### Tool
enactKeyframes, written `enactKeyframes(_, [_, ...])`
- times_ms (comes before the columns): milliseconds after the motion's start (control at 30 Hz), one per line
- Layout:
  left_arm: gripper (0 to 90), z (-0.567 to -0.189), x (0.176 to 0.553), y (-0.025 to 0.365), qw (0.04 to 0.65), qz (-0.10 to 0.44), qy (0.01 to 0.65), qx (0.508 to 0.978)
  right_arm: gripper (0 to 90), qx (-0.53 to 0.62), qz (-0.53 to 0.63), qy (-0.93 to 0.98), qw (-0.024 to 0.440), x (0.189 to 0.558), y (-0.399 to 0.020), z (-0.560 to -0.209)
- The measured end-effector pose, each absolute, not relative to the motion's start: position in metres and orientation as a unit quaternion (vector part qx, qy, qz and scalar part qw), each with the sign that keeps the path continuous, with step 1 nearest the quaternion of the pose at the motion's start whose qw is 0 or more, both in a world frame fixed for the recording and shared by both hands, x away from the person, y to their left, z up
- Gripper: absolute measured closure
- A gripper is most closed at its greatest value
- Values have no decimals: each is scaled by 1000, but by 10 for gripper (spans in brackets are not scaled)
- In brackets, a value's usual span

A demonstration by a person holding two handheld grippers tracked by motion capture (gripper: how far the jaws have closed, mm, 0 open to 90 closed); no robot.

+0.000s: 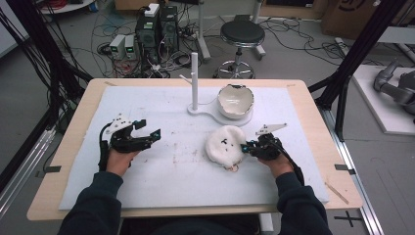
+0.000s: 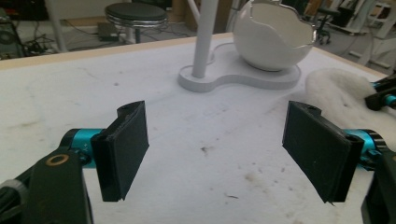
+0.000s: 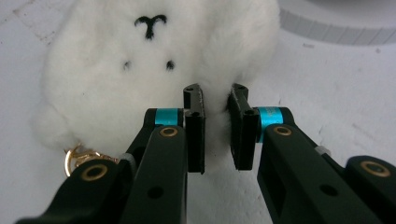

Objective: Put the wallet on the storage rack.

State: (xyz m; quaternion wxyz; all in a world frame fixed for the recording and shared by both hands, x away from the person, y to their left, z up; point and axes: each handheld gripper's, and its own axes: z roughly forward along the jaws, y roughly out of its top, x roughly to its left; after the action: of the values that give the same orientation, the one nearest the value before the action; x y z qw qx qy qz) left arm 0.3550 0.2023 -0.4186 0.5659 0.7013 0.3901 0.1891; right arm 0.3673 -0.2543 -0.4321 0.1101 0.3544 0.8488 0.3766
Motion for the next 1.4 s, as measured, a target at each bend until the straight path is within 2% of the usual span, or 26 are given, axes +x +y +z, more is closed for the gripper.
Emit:
enactKeyframes(500, [224,-429,352,127,556,82,313,765,817,274,436,835,195,349,-233,-407])
enactKeyframes(733, [225,-440,357,115,542,52,308,780,820,259,492,812,176,352,-231,-402])
enactKeyframes(900, [233,-438,356,112,551,53,303,776,819,235,533,797,158,348,-228,-395])
enactKeyframes(967, [291,-435,354,112,557,57,291,776,818,222,524,807,157,346,-223,-396])
enactKeyframes(1000, [350,-434,353,113,560,60,285,776,818,216,517,813,160,345,-221,-397])
enactKeyframes(1100, [655,-431,351,114,562,71,269,779,816,198,501,826,166,343,-214,-398])
enactKeyframes(1200, [753,-429,349,115,564,87,254,781,813,197,499,827,168,343,-213,-399])
enactKeyframes(1267, [777,-427,348,116,572,92,243,778,784,199,503,825,164,344,-214,-399])
enactKeyframes(1400, [787,-423,346,117,593,100,224,767,556,228,520,813,128,355,-222,-401])
